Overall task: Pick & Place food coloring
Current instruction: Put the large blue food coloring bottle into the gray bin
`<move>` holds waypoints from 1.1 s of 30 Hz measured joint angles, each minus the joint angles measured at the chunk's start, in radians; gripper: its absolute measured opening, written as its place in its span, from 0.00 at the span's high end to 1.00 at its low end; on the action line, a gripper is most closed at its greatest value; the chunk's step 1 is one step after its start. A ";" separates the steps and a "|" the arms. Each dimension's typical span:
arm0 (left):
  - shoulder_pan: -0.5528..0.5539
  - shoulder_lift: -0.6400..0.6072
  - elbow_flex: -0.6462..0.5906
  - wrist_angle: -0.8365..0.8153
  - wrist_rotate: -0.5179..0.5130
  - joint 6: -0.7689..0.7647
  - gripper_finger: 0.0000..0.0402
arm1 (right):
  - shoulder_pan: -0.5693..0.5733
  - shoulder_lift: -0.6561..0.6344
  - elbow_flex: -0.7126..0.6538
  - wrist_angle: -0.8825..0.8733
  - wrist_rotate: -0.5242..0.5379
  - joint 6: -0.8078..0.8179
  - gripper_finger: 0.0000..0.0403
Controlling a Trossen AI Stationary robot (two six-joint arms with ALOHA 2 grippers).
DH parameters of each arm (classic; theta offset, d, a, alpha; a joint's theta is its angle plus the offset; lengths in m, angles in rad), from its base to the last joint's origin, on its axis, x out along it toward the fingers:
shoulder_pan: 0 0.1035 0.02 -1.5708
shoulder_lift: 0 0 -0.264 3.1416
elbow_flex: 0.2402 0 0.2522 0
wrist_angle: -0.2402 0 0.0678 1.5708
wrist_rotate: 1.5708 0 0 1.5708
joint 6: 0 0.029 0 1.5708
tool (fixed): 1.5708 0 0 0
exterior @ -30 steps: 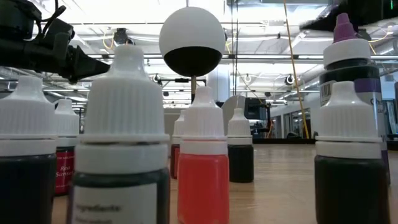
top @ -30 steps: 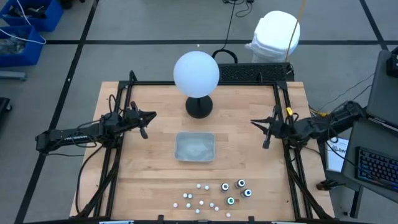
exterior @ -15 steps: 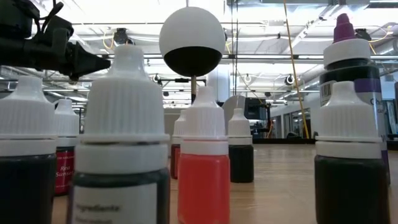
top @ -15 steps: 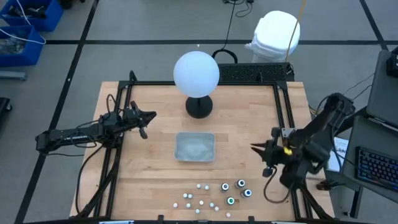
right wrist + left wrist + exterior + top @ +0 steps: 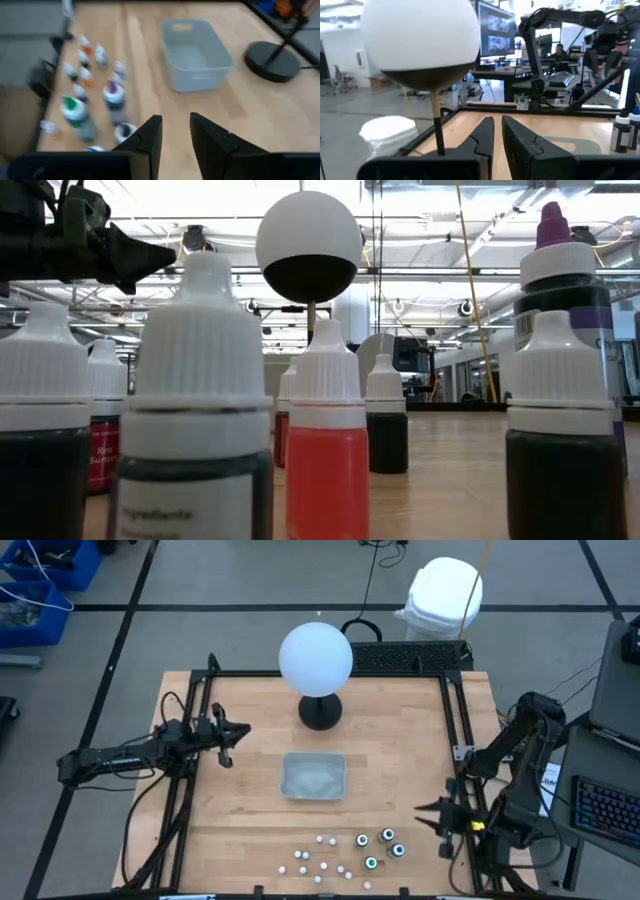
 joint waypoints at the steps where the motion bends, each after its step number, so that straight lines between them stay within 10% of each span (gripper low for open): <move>1: 0.000 0.000 0.000 0.003 -0.001 0.001 0.90 | 0.020 0.003 -0.023 0.070 0.028 -0.005 0.76; 9: 0.000 0.000 0.000 0.023 -0.005 -0.005 0.90 | 0.059 0.080 -0.207 0.605 0.062 -0.263 0.77; 33: 0.000 0.000 0.000 0.035 -0.070 -0.010 0.90 | 0.099 0.112 -0.397 0.665 -0.163 0.067 0.77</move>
